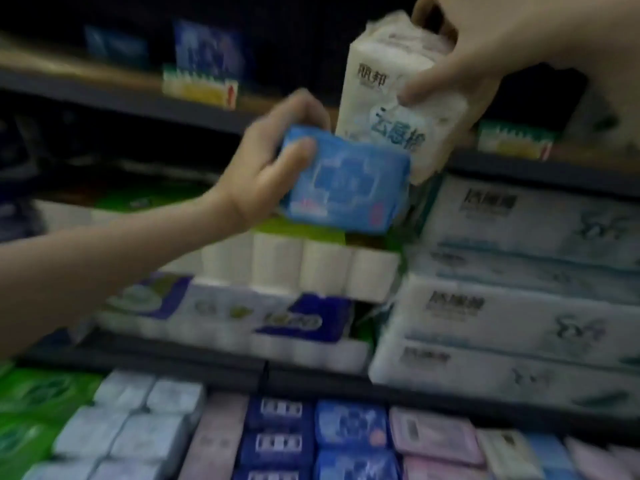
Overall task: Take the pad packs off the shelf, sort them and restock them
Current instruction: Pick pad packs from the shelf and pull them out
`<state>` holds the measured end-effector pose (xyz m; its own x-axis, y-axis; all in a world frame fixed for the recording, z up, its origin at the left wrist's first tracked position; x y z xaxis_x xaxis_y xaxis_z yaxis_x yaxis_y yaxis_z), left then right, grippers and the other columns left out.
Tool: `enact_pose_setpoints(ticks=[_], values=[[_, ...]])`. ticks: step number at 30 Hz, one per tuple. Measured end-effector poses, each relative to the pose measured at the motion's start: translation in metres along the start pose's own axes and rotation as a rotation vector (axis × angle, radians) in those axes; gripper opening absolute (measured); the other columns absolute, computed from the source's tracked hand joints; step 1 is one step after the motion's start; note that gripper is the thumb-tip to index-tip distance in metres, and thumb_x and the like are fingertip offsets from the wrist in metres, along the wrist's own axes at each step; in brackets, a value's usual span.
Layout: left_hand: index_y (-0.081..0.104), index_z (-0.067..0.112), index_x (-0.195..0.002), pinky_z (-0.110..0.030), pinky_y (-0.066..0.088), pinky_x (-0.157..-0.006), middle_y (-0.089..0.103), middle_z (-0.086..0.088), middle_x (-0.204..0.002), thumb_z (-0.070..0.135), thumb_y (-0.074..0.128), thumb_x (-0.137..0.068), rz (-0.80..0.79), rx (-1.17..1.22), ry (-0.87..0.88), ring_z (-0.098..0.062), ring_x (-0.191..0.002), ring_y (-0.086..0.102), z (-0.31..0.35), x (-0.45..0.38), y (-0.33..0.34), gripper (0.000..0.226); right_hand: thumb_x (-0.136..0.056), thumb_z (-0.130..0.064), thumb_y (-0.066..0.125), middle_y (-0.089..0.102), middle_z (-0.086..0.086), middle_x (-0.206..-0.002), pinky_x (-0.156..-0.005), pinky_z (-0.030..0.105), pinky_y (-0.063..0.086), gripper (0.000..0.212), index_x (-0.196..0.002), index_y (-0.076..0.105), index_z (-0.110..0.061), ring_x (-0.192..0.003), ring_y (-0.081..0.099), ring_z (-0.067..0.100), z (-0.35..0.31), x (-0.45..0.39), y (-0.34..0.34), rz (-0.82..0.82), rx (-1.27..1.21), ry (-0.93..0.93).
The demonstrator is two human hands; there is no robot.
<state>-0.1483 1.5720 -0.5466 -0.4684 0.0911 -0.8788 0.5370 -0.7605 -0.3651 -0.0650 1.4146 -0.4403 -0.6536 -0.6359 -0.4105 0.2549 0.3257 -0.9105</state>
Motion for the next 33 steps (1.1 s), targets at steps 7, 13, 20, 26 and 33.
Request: enact_pose_setpoints(ticks=[7,13,20,26,33], values=[[0.058,-0.002,-0.094,-0.013,0.041,-0.075,0.058,-0.005,-0.092,0.035,0.04,-0.084,-0.577,-0.003,-0.24,-0.011,-0.082,0.053,-0.026,0.19,0.076,0.042,-0.066,-0.055,0.07,0.051,-0.015,-0.092,-0.053,0.016,0.04,0.062,-0.112,0.037,-0.028,-0.071,0.051,0.0,-0.016,0.093,0.114,-0.513,-0.094,-0.145],[0.06,0.012,-0.091,-0.026,0.037,-0.074,0.058,-0.005,-0.089,0.06,0.03,-0.062,-0.798,-0.096,-0.884,-0.017,-0.085,0.054,-0.07,0.311,0.107,0.064,-0.07,-0.05,0.074,0.054,0.002,-0.121,-0.083,0.032,0.047,0.082,-0.131,0.031,-0.018,-0.099,0.055,0.02,0.037,0.166,0.291,-0.789,0.003,-0.113],[0.056,0.008,-0.08,-0.022,0.05,-0.043,0.063,-0.009,-0.065,0.027,0.039,-0.094,-0.319,0.388,-1.858,-0.017,-0.042,0.061,-0.069,0.355,0.162,0.029,-0.076,-0.054,0.066,0.041,0.009,-0.135,-0.095,0.038,0.035,0.087,-0.141,0.022,-0.016,-0.12,0.045,0.031,0.103,0.252,0.414,-0.852,0.136,0.021],[0.06,0.006,-0.084,-0.026,0.053,-0.059,0.068,-0.013,-0.068,0.029,0.039,-0.088,-0.476,0.639,-1.88,-0.024,-0.055,0.063,-0.054,0.32,0.229,0.031,-0.08,-0.046,0.067,0.044,-0.006,-0.127,-0.099,0.022,0.034,0.064,-0.134,0.044,-0.02,-0.122,0.041,0.012,0.127,0.242,0.361,-0.865,-0.498,0.139],[0.06,0.008,-0.086,-0.021,0.053,-0.06,0.068,-0.011,-0.073,0.025,0.033,-0.091,-0.642,0.927,-1.603,-0.018,-0.06,0.064,0.015,0.218,0.327,0.032,-0.076,-0.022,0.068,0.058,-0.001,-0.123,-0.089,0.02,0.051,0.05,-0.122,0.047,-0.025,-0.105,0.059,0.005,0.181,0.283,0.276,-0.844,-1.033,0.417]])
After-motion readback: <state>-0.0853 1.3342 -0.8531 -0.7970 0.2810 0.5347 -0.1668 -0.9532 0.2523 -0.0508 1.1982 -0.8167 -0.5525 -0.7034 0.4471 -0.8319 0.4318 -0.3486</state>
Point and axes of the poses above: each hand's wrist, its own x-axis away from the middle knuckle, its own y-axis out of the palm, z = x × y, the point moved 4 cm from there along -x, towards the middle knuckle
